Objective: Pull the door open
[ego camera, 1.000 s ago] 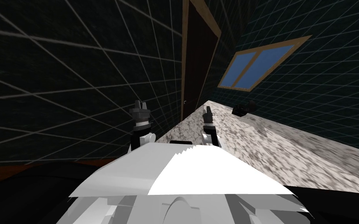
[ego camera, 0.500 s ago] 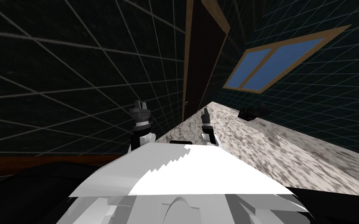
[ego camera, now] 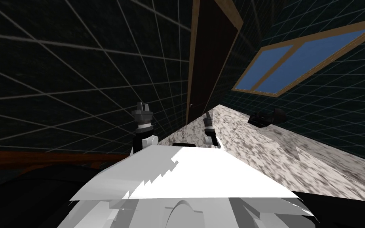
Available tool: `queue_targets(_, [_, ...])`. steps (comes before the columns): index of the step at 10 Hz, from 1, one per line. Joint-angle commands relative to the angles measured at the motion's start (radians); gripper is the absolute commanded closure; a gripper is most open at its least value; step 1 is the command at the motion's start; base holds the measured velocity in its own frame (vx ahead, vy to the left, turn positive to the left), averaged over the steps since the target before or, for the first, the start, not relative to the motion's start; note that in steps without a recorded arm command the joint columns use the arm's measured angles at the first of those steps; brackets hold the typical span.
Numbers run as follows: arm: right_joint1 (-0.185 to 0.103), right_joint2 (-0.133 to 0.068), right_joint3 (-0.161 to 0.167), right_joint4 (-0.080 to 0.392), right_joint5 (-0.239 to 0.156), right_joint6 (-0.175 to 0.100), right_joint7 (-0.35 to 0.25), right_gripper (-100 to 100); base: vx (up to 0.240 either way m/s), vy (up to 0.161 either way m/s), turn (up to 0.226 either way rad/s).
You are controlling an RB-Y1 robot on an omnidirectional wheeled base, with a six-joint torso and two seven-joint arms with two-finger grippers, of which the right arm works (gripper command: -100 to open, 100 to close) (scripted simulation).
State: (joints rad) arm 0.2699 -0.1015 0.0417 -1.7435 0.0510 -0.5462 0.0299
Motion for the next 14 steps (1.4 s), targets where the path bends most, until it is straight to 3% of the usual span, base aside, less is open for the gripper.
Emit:
queue_targets(1, [-0.021,-0.004,0.000,0.049,-0.003,-0.011,-0.008,-100,0.054,-0.069,0.172])
queue_targets(14, [-0.160,-0.052,-0.005,0.440,-0.032,-0.120,-0.088,-100,0.061,-0.093,0.158])
